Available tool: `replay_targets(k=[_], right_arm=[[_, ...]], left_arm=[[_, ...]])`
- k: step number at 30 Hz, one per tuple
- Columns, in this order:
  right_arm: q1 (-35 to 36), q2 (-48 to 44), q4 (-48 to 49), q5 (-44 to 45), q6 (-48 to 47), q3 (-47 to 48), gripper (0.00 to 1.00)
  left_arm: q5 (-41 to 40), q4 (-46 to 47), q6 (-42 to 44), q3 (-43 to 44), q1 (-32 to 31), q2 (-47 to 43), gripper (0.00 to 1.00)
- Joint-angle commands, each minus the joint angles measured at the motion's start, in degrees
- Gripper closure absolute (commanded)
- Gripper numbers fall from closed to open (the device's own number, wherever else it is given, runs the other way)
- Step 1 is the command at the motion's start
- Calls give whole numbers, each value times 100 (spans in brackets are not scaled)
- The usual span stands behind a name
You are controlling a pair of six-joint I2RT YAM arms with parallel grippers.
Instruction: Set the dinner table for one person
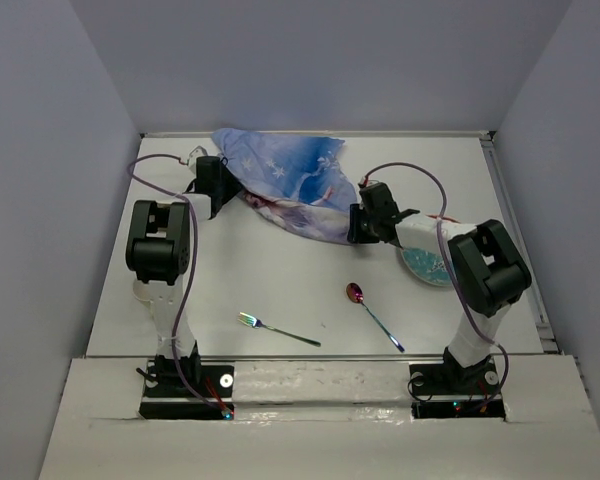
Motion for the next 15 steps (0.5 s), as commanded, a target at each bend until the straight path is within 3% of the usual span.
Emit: replay_targets(k=[1, 2, 3, 4, 5, 7, 11, 15], right_arm=[[39, 159, -22, -180, -12, 325, 67], [39, 168, -22, -250, -12, 343, 72], [39, 185, -22, -346, -12, 369, 83], [39, 185, -13, -338, -3, 378, 89], [39, 168, -5, -338, -3, 395, 100], [39, 159, 13, -347, -3, 431, 100], [39, 106, 101, -251, -29, 501, 100], [-206, -16, 119, -250, -47, 484, 100]], left_arm=[[-78, -173, 110, 387, 16, 147, 54], [-69, -190, 101, 422, 16, 182, 57], [-69, -199, 101, 440, 16, 208, 62], [-78, -199, 127, 467, 16, 217, 76], [-87, -190, 145, 467, 16, 208, 84], [-139, -182, 206, 458, 16, 138, 100], [-192, -173, 399, 432, -10, -632, 100], [-587, -758, 978, 1184, -282, -1416, 100]])
